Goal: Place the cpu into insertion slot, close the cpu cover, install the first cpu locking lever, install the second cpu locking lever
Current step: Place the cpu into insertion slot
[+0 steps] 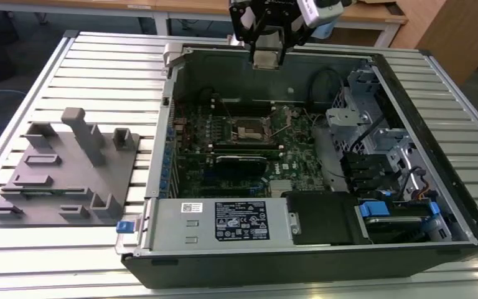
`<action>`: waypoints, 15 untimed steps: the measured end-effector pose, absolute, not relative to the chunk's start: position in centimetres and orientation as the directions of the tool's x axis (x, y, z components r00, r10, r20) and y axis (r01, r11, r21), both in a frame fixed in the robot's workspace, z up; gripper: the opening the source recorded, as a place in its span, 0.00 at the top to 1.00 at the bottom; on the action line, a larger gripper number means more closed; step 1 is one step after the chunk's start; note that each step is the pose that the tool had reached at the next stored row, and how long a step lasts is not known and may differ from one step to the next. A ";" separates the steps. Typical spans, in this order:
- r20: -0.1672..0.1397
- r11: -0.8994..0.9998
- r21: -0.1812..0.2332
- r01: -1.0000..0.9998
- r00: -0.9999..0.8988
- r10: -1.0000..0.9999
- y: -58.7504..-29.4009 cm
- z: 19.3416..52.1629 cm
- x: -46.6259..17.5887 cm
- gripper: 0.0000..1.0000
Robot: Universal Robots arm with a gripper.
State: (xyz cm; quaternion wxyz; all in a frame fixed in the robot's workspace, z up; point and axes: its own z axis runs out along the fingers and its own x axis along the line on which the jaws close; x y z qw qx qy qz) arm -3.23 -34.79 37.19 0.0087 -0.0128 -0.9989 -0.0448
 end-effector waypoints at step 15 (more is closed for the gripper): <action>0.015 0.996 0.089 0.026 -1.000 0.025 -34.8 36.7 -3.2 0.46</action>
